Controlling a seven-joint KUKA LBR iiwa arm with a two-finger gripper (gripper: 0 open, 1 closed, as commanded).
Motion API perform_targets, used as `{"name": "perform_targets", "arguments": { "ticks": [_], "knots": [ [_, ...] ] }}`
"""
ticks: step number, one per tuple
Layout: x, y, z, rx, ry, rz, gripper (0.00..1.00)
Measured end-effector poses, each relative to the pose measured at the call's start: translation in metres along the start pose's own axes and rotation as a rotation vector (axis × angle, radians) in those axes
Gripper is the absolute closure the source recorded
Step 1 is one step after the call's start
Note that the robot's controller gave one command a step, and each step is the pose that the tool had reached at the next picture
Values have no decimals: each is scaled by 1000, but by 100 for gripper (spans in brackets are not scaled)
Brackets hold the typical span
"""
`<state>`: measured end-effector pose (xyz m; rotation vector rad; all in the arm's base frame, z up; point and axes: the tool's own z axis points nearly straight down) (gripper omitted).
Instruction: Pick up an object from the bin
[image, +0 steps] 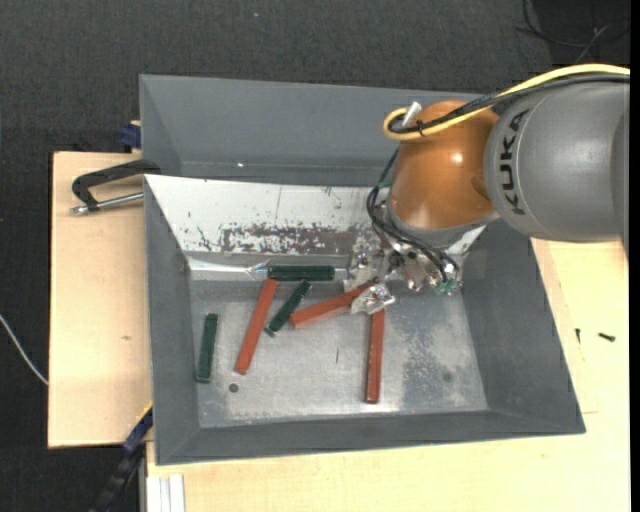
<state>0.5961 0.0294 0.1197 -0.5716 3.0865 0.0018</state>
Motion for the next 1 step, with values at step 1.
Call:
{"name": "perform_targets", "arguments": {
  "ticks": [1],
  "knots": [
    [-9,9,-123,1,-4,-32,100]
  ]
}}
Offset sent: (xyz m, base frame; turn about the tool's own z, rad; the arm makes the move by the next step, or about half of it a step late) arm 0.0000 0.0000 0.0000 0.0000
